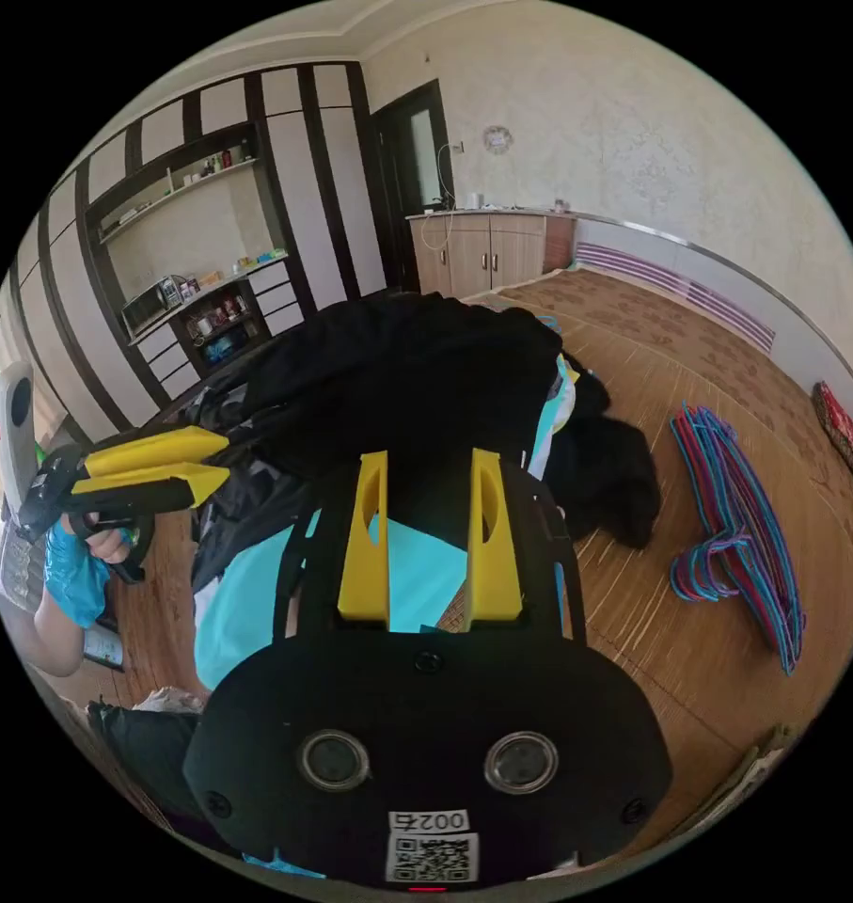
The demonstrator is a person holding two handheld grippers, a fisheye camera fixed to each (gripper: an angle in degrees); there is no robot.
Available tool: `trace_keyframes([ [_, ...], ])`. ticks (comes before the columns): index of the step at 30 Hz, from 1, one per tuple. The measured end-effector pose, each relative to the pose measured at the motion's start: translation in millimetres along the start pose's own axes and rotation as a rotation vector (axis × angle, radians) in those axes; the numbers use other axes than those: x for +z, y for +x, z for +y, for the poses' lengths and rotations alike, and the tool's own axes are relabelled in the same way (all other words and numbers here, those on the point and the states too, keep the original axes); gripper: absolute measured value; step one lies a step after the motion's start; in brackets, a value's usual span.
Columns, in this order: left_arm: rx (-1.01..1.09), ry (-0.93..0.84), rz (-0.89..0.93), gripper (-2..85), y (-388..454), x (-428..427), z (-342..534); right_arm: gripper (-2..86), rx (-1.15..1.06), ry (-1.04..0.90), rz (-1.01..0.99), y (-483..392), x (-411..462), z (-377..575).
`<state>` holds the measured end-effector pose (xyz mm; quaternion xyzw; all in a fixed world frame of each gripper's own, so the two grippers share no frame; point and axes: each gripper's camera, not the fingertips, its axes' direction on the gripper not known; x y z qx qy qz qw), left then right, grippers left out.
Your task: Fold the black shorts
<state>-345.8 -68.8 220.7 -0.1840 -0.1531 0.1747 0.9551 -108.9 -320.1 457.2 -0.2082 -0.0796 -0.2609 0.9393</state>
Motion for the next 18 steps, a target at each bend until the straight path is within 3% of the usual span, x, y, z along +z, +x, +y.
trace_keyframes([
  [4, 0.067, -0.068, -0.015, 9.1, -11.9, 54.0, -14.1, 18.0, 0.085, -0.011, 0.067, 12.8, 34.7, -8.8],
  [7, 0.113, -0.100, -0.013, 9.8, -13.3, 83.4, -23.4, 19.1, 0.149, 0.001, -0.002, 23.7, 50.2, -11.8],
  [11, 0.133, -0.148, 0.005, 9.1, -13.1, 109.9, -32.3, 13.7, 0.188, 0.033, -0.092, 24.7, 48.0, -11.5],
  [18, 0.165, -0.186, -0.009, 2.2, -7.6, 123.9, -42.3, 1.0, 0.148, 0.125, -0.032, 1.4, 9.7, -8.7],
])
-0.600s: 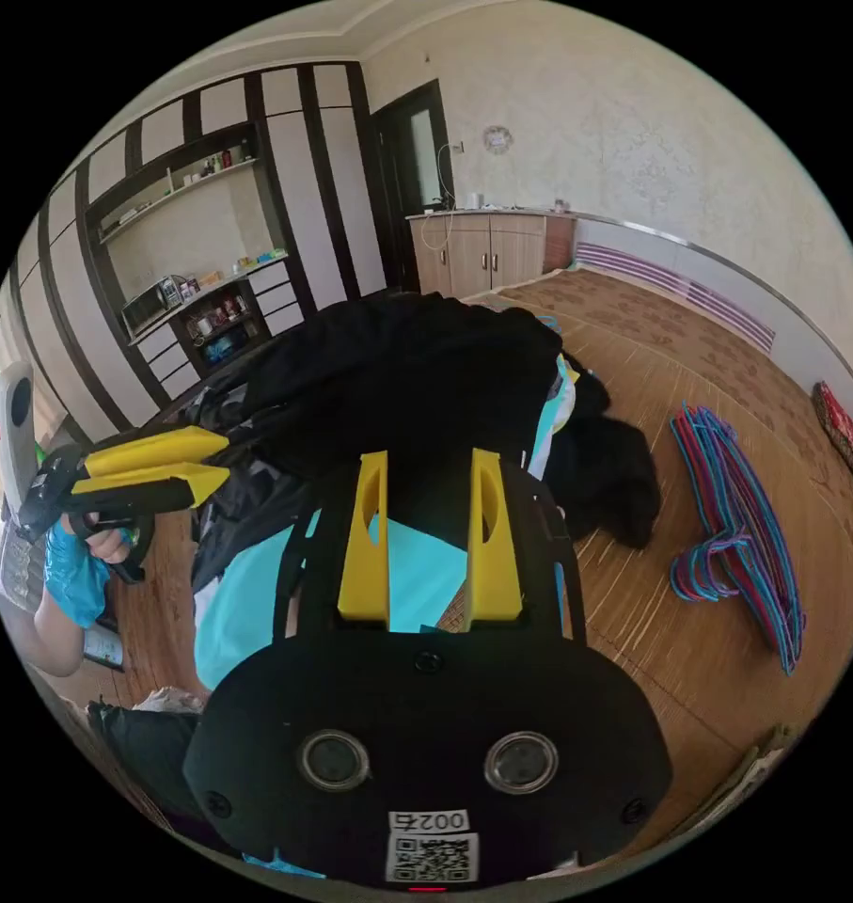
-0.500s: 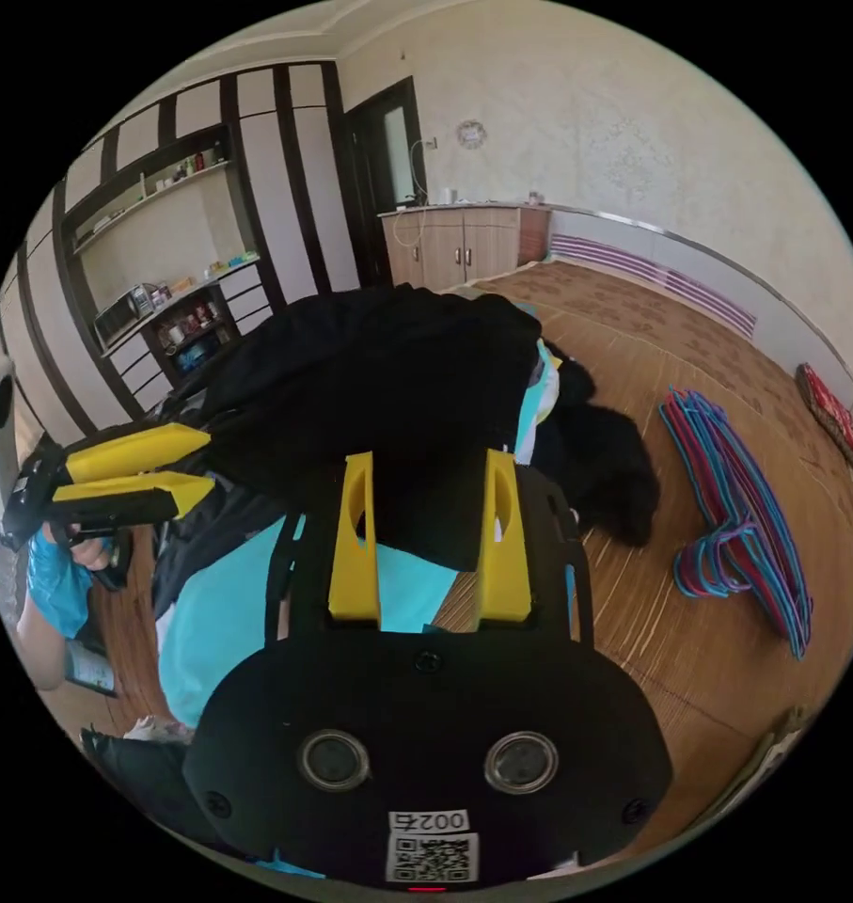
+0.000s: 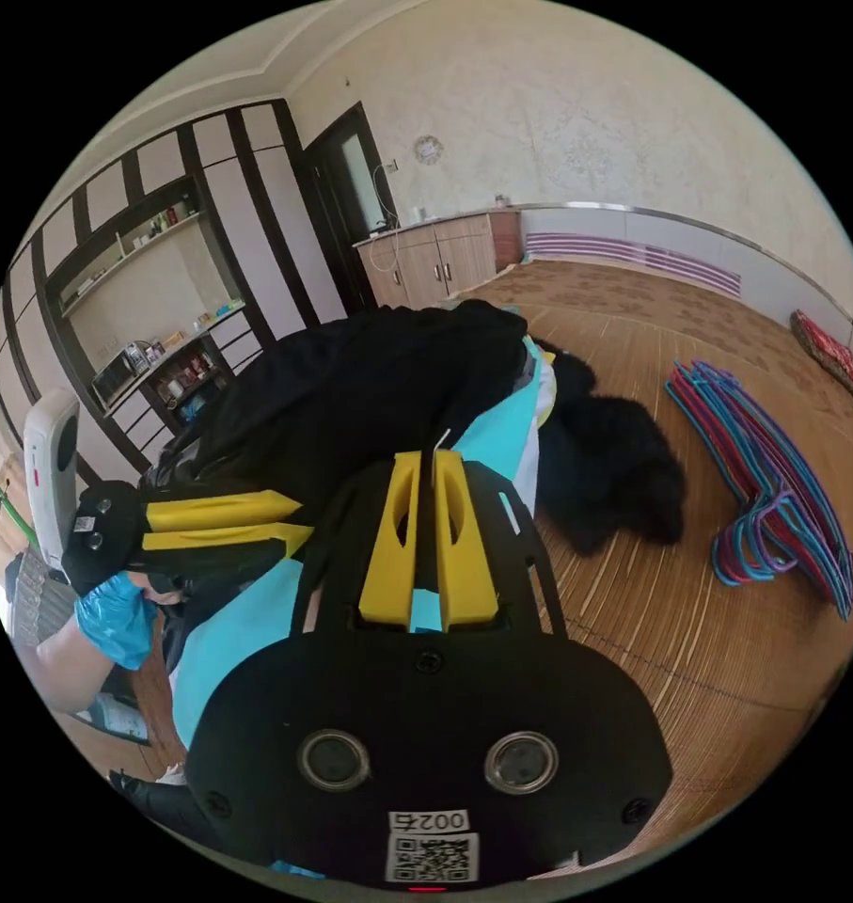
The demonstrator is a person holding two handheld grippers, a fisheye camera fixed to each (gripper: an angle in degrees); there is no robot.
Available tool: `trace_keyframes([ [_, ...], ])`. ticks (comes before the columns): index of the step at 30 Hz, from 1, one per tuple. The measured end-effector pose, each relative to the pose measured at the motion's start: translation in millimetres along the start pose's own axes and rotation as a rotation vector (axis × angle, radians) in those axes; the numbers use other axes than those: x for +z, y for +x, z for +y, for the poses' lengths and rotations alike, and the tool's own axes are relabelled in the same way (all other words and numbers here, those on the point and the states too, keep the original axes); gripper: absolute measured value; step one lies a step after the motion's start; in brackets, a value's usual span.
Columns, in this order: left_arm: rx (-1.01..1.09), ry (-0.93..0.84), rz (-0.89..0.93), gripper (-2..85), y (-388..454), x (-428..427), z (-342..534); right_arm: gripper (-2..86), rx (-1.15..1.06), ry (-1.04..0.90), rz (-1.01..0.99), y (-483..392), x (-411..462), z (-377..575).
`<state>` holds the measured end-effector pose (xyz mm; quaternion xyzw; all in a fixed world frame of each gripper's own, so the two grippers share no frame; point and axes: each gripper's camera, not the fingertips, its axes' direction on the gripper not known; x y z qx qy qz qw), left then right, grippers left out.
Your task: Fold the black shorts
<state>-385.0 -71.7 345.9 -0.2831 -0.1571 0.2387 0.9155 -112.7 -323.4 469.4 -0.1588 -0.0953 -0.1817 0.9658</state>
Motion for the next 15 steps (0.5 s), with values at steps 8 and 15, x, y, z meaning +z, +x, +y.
trace_keyframes([
  [8, -0.005, 0.088, -0.003, -0.5, 2.3, -39.9, 4.5, -0.7, -0.101, 0.138, -0.198, -32.7, -81.0, 9.0],
  [15, 0.047, 0.190, 0.035, 11.5, 22.9, -104.5, 28.8, -0.9, -0.222, 0.256, -0.258, -80.9, -180.7, 52.9],
])
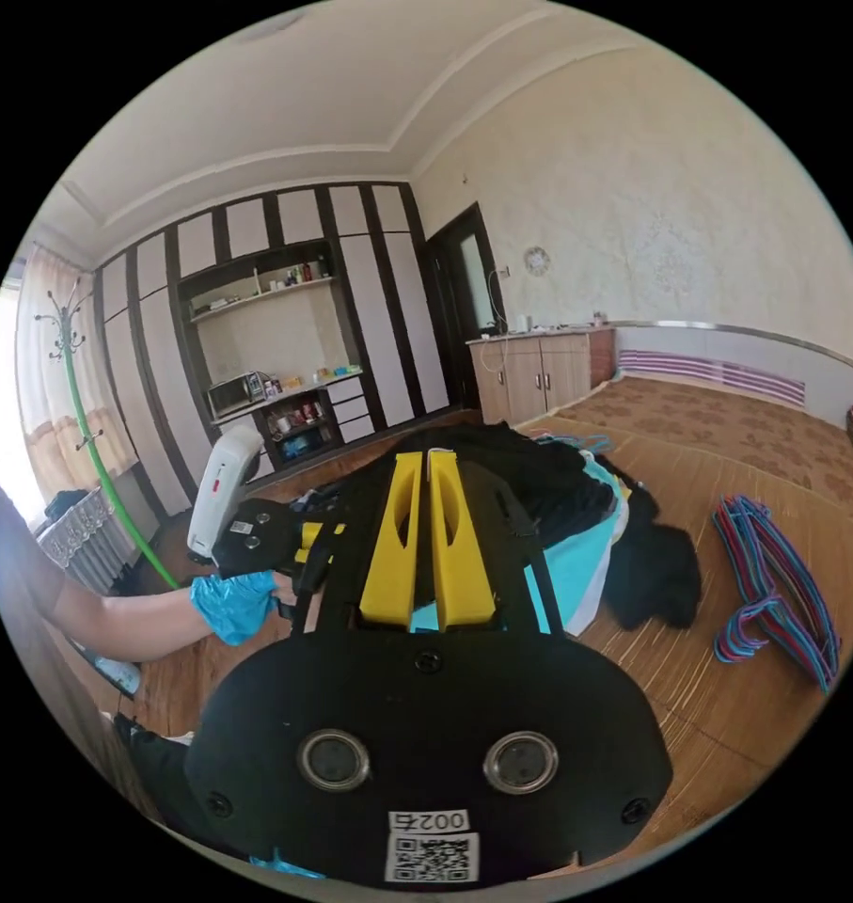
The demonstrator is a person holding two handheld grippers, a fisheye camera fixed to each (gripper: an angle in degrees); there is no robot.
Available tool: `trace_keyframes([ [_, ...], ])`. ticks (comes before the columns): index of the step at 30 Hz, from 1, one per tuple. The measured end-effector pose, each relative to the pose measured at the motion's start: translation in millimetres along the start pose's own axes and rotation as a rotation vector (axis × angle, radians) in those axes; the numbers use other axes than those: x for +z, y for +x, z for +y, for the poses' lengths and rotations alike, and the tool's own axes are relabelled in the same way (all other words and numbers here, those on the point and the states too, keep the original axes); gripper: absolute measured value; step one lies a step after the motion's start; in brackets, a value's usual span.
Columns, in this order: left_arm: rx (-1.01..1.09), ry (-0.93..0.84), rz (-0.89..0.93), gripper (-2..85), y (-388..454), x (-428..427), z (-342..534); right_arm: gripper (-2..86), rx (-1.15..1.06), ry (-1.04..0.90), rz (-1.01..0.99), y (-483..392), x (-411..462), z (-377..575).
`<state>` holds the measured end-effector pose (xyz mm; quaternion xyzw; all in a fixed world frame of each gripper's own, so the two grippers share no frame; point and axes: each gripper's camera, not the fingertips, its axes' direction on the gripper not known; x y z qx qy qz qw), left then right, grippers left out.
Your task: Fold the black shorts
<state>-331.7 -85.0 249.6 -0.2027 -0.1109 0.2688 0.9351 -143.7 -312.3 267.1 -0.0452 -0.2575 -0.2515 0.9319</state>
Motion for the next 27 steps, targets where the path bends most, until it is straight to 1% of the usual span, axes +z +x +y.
trace_keyframes([
  [1, -0.003, 0.008, -0.007, 14.5, 5.3, -10.2, 3.2, -0.9, -0.009, 0.003, 0.000, -6.6, -7.1, 2.7],
  [3, -0.009, 0.019, -0.027, 17.0, 14.0, -24.0, 7.6, -0.9, -0.032, 0.013, -0.021, -30.4, -36.7, 15.0],
  [6, -0.017, 0.031, -0.069, 18.3, 30.7, -44.0, 14.3, -0.9, -0.043, 0.038, -0.053, -56.6, -78.5, 33.3],
  [8, -0.003, 0.050, -0.071, 17.3, 43.6, -57.1, 17.7, -0.9, -0.065, 0.041, -0.064, -72.3, -104.4, 45.6],
  [11, 0.030, 0.100, -0.067, 13.7, 69.4, -83.2, 22.2, -0.9, -0.082, 0.028, -0.030, -96.2, -149.7, 67.9],
  [13, 0.057, 0.141, -0.043, 10.8, 91.8, -104.8, 24.1, -0.9, -0.085, 0.037, -0.018, -108.2, -178.8, 83.6],
  [19, 0.181, 0.172, 0.072, 5.3, 151.3, -146.1, 14.0, -0.9, -0.043, 0.086, 0.051, -143.3, -273.4, 138.2],
  [27, 0.350, 0.198, 0.175, -0.3, 240.5, -182.2, -7.1, -0.9, -0.056, 0.132, 0.236, -200.4, -386.0, 208.2],
])
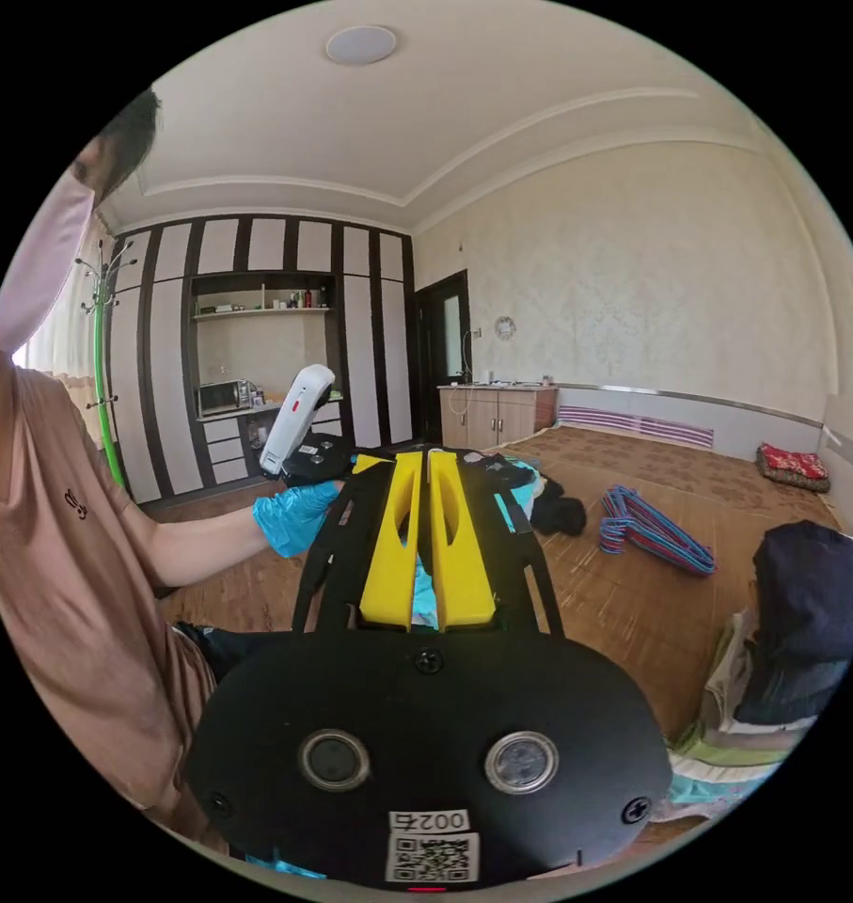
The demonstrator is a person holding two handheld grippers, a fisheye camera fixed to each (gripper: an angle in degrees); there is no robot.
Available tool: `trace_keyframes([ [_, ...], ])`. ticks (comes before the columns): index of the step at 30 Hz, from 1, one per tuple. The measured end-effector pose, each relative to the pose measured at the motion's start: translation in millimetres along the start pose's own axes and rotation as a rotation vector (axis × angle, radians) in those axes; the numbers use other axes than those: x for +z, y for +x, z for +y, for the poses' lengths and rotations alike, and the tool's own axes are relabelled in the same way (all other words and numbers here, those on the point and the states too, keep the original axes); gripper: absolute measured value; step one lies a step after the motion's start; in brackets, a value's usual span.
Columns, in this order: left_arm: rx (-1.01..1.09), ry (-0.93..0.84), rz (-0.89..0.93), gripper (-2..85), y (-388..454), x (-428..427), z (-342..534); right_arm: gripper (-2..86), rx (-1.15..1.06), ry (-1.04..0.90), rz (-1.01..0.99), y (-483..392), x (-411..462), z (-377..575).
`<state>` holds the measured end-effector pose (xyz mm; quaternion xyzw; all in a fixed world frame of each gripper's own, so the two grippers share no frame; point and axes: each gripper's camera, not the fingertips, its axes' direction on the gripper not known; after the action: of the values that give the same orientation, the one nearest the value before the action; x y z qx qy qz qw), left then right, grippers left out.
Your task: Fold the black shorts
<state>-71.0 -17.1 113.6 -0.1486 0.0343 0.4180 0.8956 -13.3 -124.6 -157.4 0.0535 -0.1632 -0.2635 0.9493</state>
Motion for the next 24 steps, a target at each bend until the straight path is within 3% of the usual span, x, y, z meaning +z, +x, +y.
trace_keyframes([
  [7, 0.086, -0.073, 0.155, -0.8, 61.9, 9.0, -34.9, -0.8, -0.009, -0.046, 0.181, -15.2, -70.6, 41.0],
  [12, 0.125, -0.181, 0.152, -0.9, 93.1, 13.0, -47.4, -0.8, 0.053, -0.108, 0.289, -13.4, -93.3, 81.1],
  [19, 0.188, -0.289, 0.163, -0.9, 115.8, 5.4, -61.4, -0.8, 0.108, -0.194, 0.342, -4.6, -91.0, 118.5],
  [24, 0.200, -0.346, 0.162, -0.9, 115.9, 0.3, -66.3, -0.7, 0.137, -0.299, 0.234, 3.6, -71.1, 138.9],
])
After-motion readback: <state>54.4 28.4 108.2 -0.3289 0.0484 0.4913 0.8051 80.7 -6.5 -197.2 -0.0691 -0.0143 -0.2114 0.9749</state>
